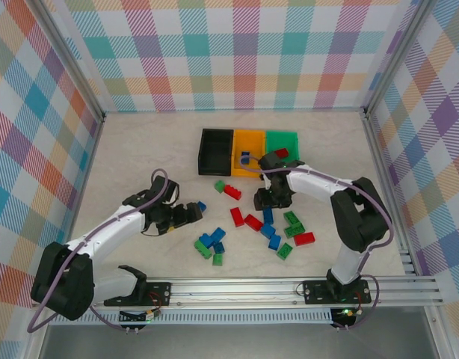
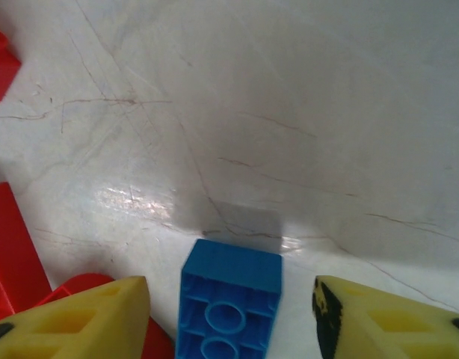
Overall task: Sort the legos into containers by color
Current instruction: Pick up the lego from the center of the table, then place the lego in the container.
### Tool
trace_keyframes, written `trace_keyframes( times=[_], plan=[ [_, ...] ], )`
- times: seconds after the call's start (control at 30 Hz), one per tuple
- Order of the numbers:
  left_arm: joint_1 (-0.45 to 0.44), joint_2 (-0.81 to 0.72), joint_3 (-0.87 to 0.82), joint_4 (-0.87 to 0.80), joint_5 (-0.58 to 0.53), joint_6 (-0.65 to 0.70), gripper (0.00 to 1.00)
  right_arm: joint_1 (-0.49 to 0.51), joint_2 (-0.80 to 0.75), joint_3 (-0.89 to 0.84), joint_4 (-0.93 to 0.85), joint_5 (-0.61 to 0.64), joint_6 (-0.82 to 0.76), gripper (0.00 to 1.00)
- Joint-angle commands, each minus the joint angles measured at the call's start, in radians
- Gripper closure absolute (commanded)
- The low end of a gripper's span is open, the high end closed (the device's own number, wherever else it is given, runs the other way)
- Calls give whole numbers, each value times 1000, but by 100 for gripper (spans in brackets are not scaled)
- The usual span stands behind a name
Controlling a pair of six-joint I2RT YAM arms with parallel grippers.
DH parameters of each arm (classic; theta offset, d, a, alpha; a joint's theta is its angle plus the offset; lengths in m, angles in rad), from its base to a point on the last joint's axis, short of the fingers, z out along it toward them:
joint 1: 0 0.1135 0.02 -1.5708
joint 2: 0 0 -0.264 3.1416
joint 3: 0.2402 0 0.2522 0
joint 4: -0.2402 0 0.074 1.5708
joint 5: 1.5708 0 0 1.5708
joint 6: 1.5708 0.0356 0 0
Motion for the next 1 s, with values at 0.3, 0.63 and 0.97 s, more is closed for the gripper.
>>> trace_keyframes(
  times=[0.3,0.63,0.97],
  plan=[
    [-13,47,87,4,-53,-13,3,44,15,20,8,12,39,68],
    [-35,56,85,5,-51,-42,3,-10,144,464,-109,88,-81,67],
    [-57,119,174,-36,-78,-18,8,-94,387,866,-207,85,-117,36]
  ],
)
